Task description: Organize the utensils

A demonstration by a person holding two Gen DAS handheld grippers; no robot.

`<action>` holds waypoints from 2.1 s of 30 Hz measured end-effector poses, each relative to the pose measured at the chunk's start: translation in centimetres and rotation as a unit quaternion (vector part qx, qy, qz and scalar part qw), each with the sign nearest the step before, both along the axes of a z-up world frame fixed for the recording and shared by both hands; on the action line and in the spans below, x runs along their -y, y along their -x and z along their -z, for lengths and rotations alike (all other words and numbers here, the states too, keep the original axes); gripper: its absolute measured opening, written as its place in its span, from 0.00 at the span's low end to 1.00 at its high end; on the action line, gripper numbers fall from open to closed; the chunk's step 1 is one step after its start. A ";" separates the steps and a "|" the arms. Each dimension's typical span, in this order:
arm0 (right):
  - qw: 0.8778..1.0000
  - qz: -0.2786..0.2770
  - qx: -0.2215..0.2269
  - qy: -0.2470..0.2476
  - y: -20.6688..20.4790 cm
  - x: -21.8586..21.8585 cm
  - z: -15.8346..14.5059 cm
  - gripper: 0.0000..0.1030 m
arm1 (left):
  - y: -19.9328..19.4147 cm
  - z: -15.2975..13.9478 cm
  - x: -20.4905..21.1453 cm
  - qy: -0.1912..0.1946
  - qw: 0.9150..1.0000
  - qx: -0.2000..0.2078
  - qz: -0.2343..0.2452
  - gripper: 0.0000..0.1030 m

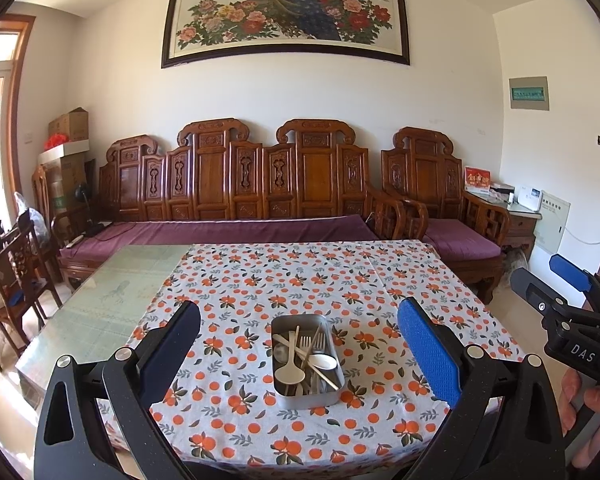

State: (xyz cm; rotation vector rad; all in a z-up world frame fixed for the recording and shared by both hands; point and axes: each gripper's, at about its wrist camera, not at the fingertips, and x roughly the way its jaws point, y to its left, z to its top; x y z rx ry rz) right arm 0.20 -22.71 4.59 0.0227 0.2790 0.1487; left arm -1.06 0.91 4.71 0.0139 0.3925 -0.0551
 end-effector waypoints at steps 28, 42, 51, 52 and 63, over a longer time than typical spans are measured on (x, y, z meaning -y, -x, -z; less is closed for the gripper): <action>1.000 -0.002 -0.001 0.000 0.0 -0.2 0.3 0.98 | 0.0 0.1 0.3 -0.002 1.000 0.001 0.002 0.93; 1.000 -0.003 -0.003 -0.004 0.0 -0.7 0.4 0.98 | 0.0 0.2 0.3 -0.002 1.000 0.001 0.002 0.93; 1.000 -0.003 -0.003 -0.005 0.0 -0.6 0.4 0.98 | 0.0 0.2 0.4 -0.001 1.000 0.001 0.002 0.93; 1.000 -0.003 -0.003 -0.005 0.0 -0.6 0.4 0.98 | 0.0 0.2 0.4 -0.001 1.000 0.001 0.003 0.93; 1.000 -0.004 -0.004 -0.005 -0.1 -0.5 0.4 0.98 | 0.0 0.3 0.7 -0.001 1.000 0.000 0.004 0.93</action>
